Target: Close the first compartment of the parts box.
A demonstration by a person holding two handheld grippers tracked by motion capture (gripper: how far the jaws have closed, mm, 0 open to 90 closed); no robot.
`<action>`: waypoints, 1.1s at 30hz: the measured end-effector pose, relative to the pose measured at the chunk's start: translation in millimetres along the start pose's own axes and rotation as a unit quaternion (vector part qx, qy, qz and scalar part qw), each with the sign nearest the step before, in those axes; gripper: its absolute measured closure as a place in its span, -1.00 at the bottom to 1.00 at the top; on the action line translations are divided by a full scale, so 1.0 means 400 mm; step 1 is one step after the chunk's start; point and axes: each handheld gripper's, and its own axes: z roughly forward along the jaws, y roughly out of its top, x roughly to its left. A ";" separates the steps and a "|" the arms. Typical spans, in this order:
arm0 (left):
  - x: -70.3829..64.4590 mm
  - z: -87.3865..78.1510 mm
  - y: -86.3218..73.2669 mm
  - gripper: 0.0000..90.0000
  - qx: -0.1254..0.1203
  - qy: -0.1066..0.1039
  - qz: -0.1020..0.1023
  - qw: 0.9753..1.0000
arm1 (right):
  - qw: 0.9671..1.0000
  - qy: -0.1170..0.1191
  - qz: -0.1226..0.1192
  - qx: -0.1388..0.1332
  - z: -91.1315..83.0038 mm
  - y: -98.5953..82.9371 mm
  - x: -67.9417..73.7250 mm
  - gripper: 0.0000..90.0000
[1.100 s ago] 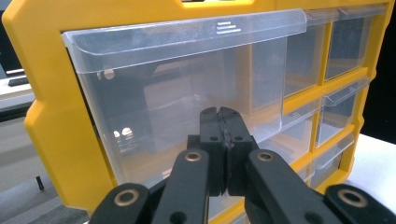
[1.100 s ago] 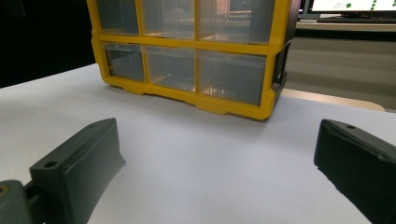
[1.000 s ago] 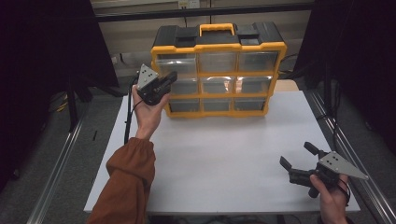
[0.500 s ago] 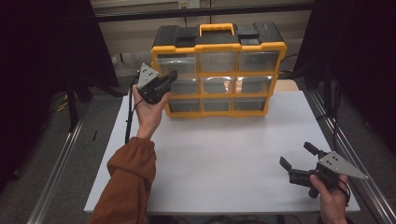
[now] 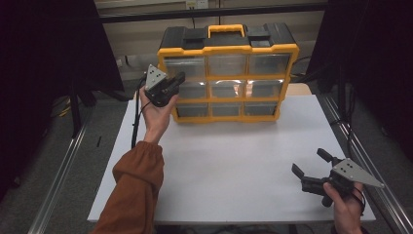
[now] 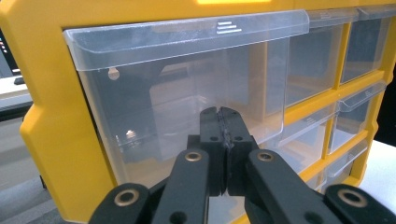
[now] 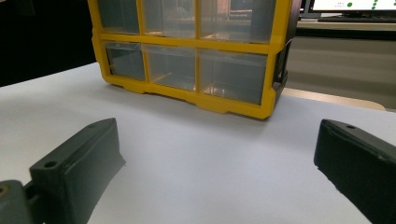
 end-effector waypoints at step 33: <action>0.016 0.025 0.011 0.98 0.010 0.008 0.007 1.000 | 1.000 0.002 -0.002 0.001 -0.001 0.000 0.001 -0.99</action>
